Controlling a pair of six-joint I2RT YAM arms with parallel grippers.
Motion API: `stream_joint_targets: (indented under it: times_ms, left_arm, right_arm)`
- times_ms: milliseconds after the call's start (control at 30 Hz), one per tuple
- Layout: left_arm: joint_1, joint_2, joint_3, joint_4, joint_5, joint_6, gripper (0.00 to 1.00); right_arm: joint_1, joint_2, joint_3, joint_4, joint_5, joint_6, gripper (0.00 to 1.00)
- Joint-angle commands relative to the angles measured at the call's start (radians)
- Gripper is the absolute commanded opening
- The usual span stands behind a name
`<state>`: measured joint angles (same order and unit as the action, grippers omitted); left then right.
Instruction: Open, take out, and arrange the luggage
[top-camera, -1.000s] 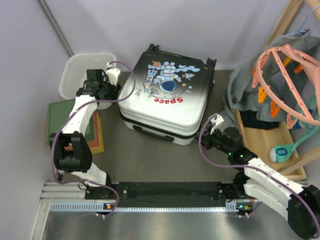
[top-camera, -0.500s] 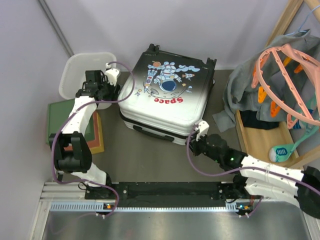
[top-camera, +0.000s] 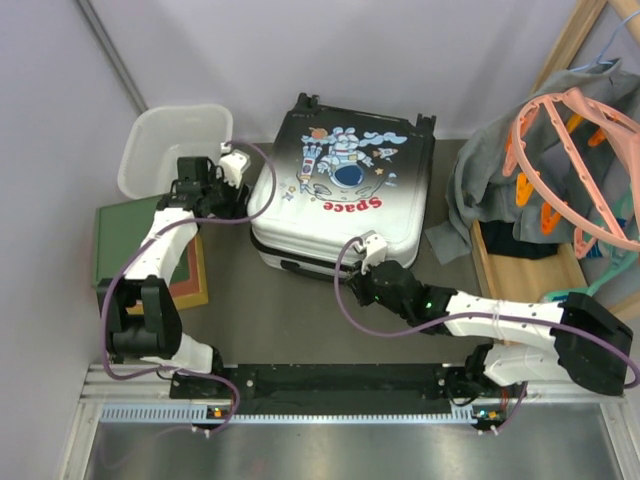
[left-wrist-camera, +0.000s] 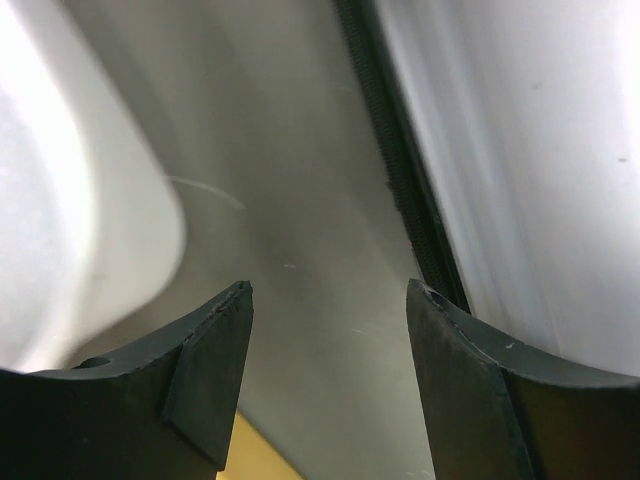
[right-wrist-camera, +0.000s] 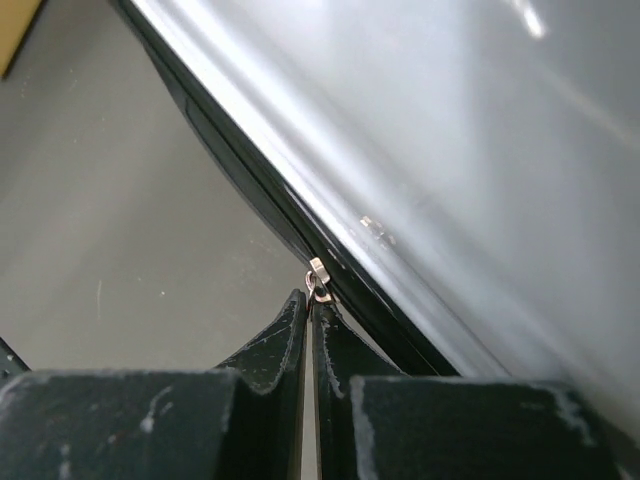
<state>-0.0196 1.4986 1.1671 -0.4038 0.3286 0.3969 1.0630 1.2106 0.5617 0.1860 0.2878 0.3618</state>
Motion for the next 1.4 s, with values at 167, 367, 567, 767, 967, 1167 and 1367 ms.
stream_joint_targets:
  times_ms: [167,367,567,767,967,1167,1367]
  left_arm:
    - [-0.239,-0.084,-0.158,-0.09,0.199,0.066,0.68]
    - [-0.353,-0.101,-0.168,-0.076,0.201,0.059,0.68]
    - [-0.467,-0.156,-0.196,-0.035,0.185,0.083,0.7]
    - [-0.529,-0.109,-0.178,0.008,0.179,0.045,0.7]
    - [-0.528,-0.141,-0.181,0.023,0.216,0.033,0.7]
    - [-0.485,-0.235,-0.137,-0.077,0.172,0.063,0.71]
    - [-0.35,-0.172,0.132,-0.139,0.181,-0.085,0.69]
  right_arm:
    - [0.034,-0.133,0.03,0.05,0.025,0.08,0.0]
    - [0.034,-0.19,0.004,0.006,0.063,0.085,0.0]
    - [0.034,-0.195,-0.003,0.033,0.057,0.089,0.0]
    - [0.044,-0.12,0.036,0.093,0.019,0.088,0.0]
    - [0.1,-0.031,0.099,0.139,0.005,0.065,0.0]
    - [0.101,-0.04,0.092,0.13,0.019,0.072,0.0]
    - [0.098,-0.06,0.081,0.063,0.074,0.063,0.0]
